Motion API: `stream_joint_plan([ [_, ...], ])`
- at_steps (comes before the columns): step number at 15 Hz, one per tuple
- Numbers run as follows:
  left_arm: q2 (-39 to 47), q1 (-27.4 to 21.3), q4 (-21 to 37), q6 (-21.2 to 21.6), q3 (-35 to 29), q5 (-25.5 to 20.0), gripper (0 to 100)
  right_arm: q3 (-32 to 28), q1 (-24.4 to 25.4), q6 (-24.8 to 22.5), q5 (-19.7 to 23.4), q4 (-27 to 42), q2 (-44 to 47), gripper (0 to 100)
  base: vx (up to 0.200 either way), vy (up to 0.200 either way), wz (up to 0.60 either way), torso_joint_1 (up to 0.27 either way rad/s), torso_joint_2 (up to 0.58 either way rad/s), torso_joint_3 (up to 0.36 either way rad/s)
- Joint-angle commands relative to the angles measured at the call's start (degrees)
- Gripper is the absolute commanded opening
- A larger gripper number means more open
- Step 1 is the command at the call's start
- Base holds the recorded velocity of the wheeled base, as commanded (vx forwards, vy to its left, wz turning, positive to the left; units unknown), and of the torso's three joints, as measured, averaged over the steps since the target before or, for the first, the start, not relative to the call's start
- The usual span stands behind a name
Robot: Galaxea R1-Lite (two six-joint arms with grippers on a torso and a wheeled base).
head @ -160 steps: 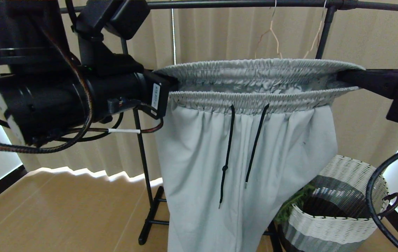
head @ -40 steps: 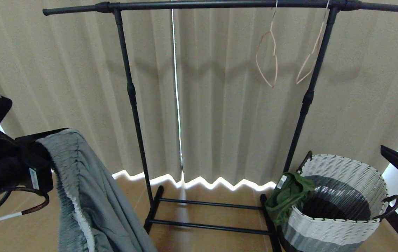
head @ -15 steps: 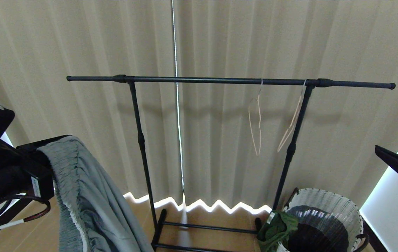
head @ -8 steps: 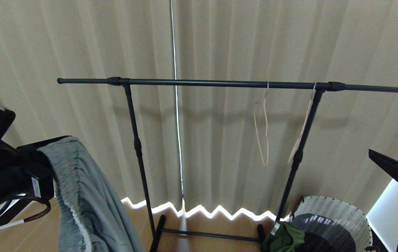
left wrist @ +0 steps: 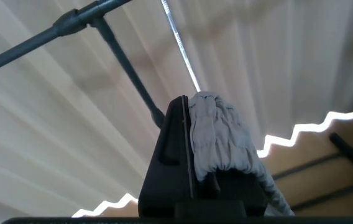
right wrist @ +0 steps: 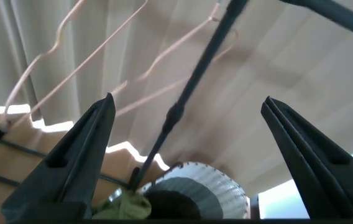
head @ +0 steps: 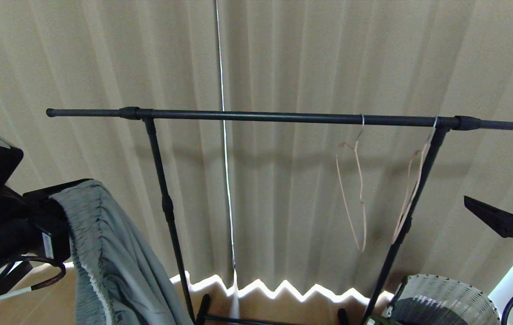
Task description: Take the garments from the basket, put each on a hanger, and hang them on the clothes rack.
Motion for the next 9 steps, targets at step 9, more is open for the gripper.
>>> stream_joint_plan([
  [9, -1.89, 2.66, -3.09, -0.04, 5.50, -0.27, 0, -4.65, 2.99, 8.78, -6.17, 0.05, 15.30, 100, 0.022, 0.000, 0.00, 0.000, 0.00, 0.000],
])
